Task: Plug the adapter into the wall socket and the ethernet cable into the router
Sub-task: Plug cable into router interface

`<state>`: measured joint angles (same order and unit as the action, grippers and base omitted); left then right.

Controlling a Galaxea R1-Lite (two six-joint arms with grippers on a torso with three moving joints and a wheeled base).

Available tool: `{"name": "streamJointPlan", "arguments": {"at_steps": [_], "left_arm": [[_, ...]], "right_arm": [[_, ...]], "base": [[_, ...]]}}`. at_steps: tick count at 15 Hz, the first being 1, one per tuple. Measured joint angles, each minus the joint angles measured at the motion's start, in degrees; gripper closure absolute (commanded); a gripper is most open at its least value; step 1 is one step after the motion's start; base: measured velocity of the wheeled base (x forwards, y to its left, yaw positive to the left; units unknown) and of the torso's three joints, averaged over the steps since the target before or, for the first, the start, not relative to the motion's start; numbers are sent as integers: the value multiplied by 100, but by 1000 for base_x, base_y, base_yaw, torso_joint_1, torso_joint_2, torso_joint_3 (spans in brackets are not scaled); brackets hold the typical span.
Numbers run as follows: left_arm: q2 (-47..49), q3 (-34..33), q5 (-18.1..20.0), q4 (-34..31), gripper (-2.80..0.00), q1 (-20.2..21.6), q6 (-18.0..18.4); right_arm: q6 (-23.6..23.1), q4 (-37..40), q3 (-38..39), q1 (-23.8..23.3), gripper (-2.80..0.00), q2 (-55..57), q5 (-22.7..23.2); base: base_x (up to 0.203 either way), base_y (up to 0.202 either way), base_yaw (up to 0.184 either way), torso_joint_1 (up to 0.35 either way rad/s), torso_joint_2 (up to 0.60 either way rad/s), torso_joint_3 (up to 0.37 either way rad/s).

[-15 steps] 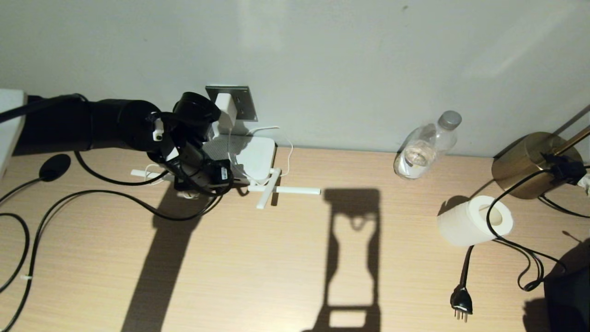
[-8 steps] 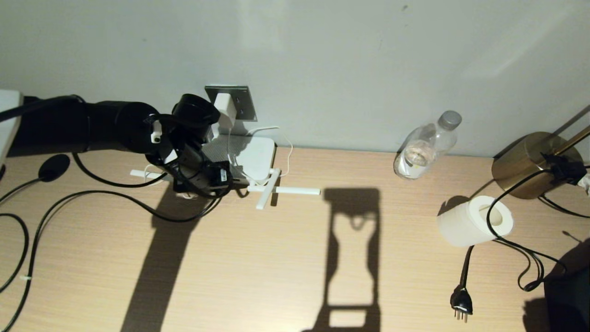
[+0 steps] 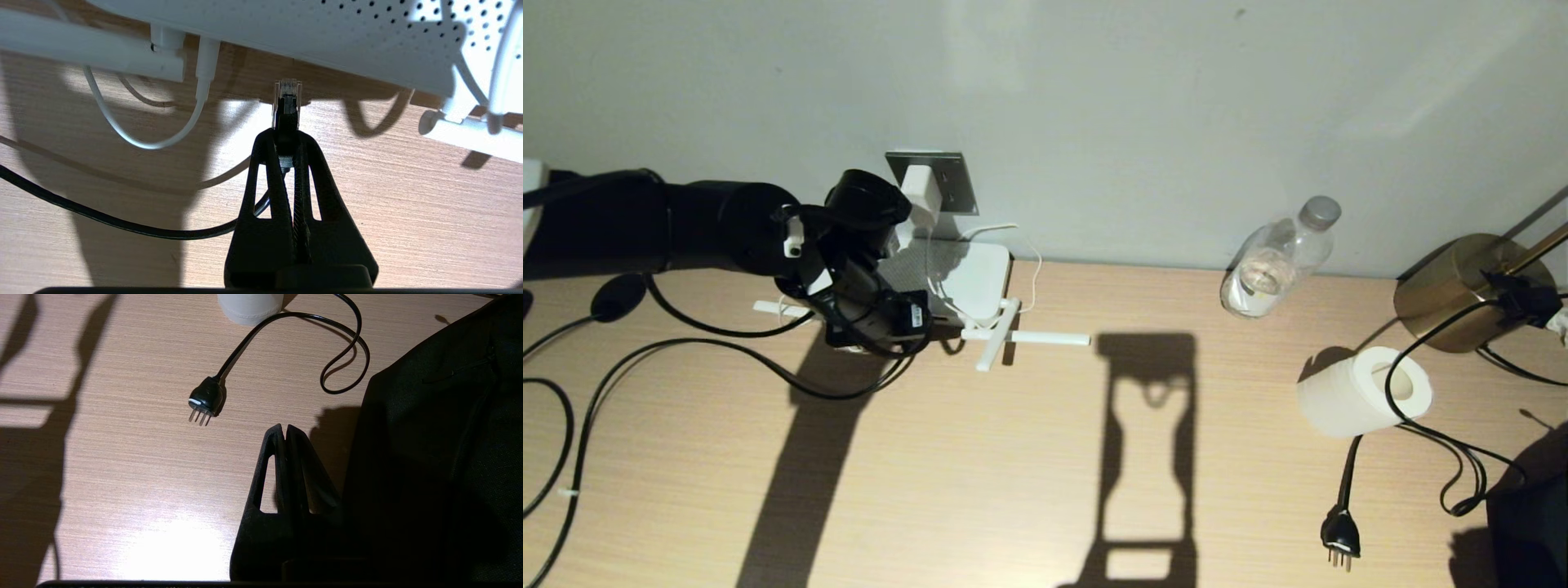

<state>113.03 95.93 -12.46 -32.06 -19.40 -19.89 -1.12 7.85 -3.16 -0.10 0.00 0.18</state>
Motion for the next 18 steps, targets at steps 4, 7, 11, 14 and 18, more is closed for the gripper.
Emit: {"name": "streamJointPlan", "arguments": {"at_steps": [4,7,11,14,18], "left_arm": [[-102,-543,-101,889,0,-15,39],[-201,-1017,-93,1630,0,-20,60],[-440,-1750,398,2703,0,43,344],[-848,-2357,914,3241,0,180,676],[-1283,-2856,970,3199,0,411,945]], "right_arm": [[0,0,0,0,0,0,-2],[1,2,-1,0,0,0,-2],[2,2,-1,0,0,0,-1],[1,0,-1,0,0,0,-2],[2,0,0,0,0,0,-2]], "base": [[0,0,0,0,0,0],[0,0,0,0,0,0],[0,0,0,0,0,0],[0,0,0,0,0,0],[0,0,0,0,0,0]]}}
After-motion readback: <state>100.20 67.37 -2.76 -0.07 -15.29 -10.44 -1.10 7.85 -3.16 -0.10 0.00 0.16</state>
